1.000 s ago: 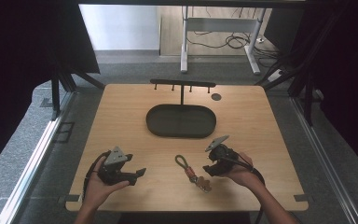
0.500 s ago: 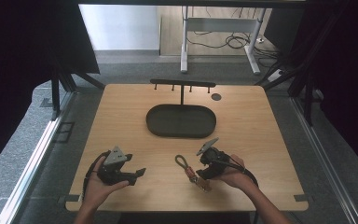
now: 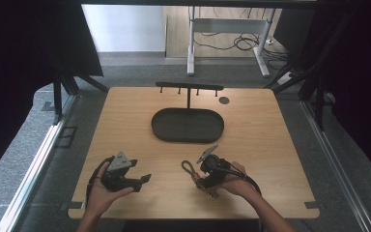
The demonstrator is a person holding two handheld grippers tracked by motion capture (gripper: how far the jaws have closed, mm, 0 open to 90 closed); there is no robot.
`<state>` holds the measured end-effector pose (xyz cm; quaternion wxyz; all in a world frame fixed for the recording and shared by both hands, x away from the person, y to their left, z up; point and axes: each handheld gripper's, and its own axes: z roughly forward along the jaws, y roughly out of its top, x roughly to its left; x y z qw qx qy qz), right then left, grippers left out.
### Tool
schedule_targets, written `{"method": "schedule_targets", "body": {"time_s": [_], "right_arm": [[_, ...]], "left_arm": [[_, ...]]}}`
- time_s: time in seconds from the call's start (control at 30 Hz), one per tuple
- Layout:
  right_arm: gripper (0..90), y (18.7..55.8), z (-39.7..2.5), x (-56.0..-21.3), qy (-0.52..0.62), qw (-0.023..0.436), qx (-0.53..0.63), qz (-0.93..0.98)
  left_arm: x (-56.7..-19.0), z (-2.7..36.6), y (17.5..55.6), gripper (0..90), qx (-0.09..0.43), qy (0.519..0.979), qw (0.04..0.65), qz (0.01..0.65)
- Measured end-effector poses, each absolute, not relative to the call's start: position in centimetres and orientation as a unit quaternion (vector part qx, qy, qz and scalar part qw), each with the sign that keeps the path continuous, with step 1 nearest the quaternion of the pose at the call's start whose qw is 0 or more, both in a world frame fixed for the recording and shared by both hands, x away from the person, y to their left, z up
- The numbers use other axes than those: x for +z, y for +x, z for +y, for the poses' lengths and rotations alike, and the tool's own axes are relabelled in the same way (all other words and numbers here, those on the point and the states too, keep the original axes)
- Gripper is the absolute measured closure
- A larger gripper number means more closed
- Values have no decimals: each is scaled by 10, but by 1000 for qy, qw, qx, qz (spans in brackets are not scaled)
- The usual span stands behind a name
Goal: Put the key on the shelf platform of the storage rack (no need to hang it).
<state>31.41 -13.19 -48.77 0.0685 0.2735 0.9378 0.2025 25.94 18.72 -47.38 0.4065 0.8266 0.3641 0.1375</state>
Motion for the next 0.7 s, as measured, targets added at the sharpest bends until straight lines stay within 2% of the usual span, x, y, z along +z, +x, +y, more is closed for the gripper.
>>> {"method": "schedule_targets", "body": {"time_s": [0.7], "right_arm": [[497, 316, -112, -503, 279, 59, 190, 939]], "left_arm": [[-474, 188, 259, 248, 137, 826, 408, 365]]}}
